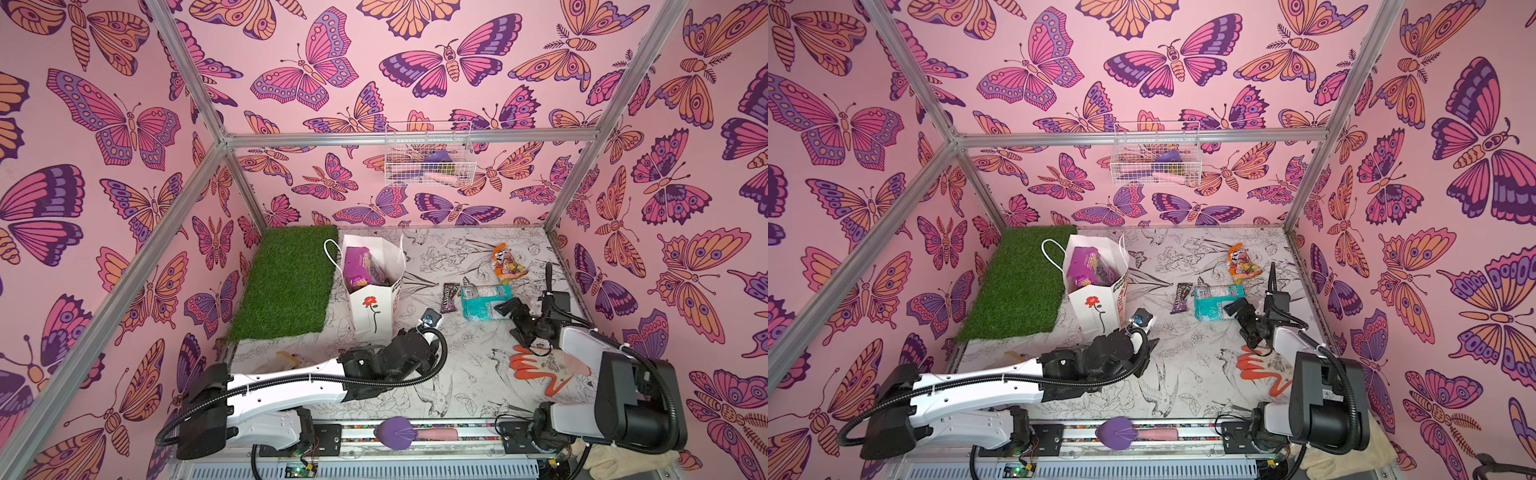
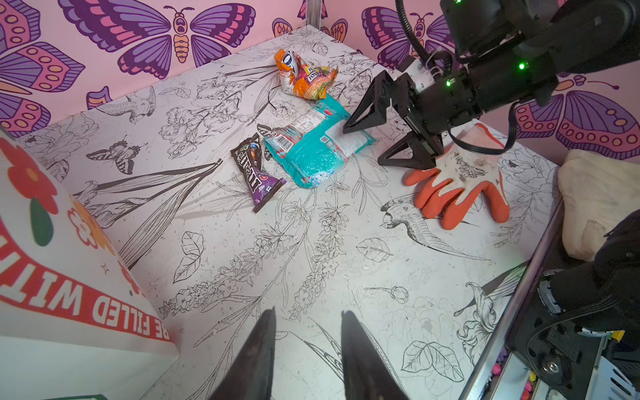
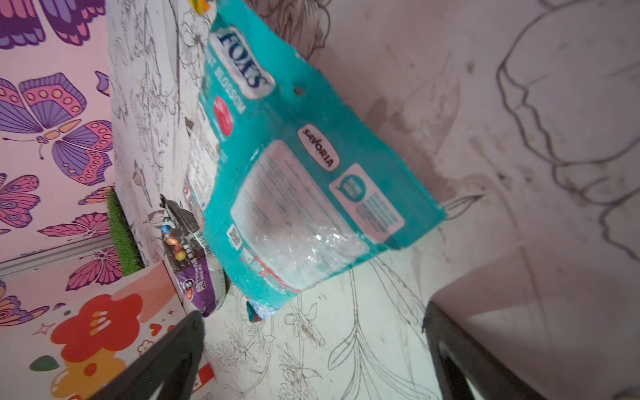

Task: Place the snacks into the paper bag
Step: Pick up the snack from the middle-right of the table.

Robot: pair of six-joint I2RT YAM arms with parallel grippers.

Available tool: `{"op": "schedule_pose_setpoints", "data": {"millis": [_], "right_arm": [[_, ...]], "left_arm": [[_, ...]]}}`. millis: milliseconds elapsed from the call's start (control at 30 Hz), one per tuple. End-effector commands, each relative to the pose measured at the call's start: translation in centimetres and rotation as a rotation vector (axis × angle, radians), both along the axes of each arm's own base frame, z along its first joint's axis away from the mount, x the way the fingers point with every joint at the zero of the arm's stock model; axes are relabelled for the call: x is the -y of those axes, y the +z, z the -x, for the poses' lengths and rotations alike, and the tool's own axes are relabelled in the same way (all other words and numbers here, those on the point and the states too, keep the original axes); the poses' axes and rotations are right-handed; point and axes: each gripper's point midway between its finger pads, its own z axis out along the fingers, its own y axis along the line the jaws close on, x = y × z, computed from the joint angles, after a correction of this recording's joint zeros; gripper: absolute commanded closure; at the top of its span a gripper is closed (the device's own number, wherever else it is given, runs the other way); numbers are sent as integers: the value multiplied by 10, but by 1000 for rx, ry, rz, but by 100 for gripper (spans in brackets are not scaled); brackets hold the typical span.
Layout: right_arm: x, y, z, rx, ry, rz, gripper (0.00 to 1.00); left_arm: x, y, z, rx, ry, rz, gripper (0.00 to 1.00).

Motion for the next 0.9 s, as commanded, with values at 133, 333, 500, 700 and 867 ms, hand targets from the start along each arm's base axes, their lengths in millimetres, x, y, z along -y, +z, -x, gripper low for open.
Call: {"op": "schedule_pose_setpoints", "data": {"millis": [133,333,500,700,867], "right_arm": [[-1,-26,2,-66,-23,-45,1],[-5,-39,-2,-81,-23,-81,4],[-5,-41,-5,-68,-30,-84,8],[-2,-39,-9,-47,-38,-73,26],[0,-36,-14,-27,-44,-67,53]], "left_arm": [[-5,3,1,12,16,17,65],[-5,4,1,15,15,16,65],[-7,1,0,13,22,13,65],[-8,0,1,8,24,12,65],[-9,1,1,8,24,18,65]]}}
